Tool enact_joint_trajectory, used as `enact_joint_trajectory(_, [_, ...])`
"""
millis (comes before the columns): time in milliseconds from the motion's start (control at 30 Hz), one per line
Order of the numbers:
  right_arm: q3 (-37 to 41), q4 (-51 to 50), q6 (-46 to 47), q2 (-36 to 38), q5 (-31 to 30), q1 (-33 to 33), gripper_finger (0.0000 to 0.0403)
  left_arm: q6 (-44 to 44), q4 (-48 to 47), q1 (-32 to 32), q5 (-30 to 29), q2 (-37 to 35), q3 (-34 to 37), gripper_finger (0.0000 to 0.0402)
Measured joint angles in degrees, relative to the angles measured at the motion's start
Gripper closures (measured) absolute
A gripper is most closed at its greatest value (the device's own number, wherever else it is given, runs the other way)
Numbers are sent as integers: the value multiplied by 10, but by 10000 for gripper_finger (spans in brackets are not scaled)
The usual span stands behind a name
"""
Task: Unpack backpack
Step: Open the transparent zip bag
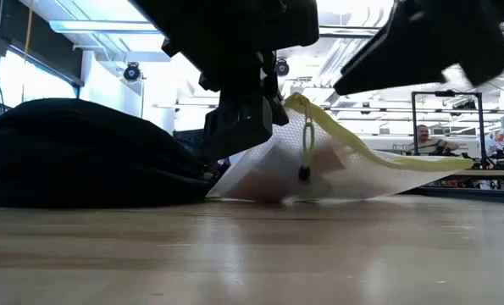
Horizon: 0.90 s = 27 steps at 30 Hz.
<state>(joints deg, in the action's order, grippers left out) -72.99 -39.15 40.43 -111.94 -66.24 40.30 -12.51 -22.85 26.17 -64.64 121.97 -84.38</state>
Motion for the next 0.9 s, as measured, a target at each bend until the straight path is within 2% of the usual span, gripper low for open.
enact_joint_trajectory(167, [0,0,56,0,51,-29,175,0,2,1,0,0,0,402])
enact_joint_trajectory(333, [1,32,36,0,121,-39,189,0,3,1,0,0,0,402])
enact_joint_trajectory(567, [1,86,-17,-1,162,-40,213,0,4,1,0,-1,0,401])
enact_joint_trajectory(767, [24,27,33,-1,145,-42,217,0,1,2,0,-1,0,401])
enact_joint_trajectory(900, [35,50,28,-1,166,-46,217,-1,1,2,0,-1,0,401])
